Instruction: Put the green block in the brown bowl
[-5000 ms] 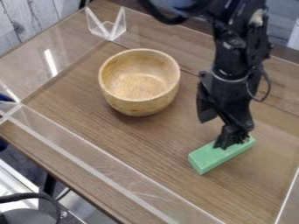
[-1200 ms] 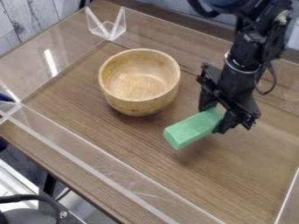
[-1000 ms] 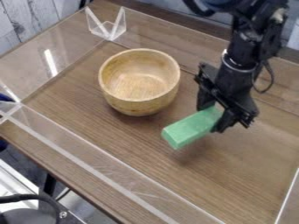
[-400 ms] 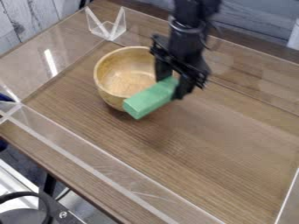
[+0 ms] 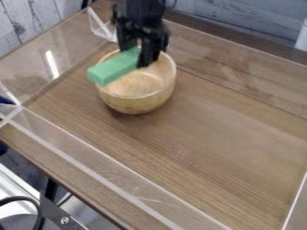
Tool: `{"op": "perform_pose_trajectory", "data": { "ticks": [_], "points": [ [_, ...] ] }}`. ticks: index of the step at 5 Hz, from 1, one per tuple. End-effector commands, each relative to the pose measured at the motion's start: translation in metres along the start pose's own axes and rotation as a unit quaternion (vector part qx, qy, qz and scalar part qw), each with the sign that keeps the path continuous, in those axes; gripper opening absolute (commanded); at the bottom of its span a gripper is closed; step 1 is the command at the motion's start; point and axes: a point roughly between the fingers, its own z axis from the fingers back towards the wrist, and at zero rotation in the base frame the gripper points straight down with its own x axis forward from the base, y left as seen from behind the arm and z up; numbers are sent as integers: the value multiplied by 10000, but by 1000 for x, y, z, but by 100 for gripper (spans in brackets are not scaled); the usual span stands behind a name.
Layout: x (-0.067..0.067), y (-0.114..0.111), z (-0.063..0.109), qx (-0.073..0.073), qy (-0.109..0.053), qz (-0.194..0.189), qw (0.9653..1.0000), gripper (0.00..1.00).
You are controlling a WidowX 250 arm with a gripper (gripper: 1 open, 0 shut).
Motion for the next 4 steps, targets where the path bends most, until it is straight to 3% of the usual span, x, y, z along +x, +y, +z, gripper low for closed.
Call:
{"op": "perform_pose_trajectory", "data": {
  "ticks": [1, 3, 4],
  "points": [
    [8, 9, 28, 8, -251, -112, 9996, 0],
    [7, 17, 8, 246, -393, -306, 9985, 0],
    [7, 15, 3, 271, -345, -352, 9984, 0]
  ]
}}
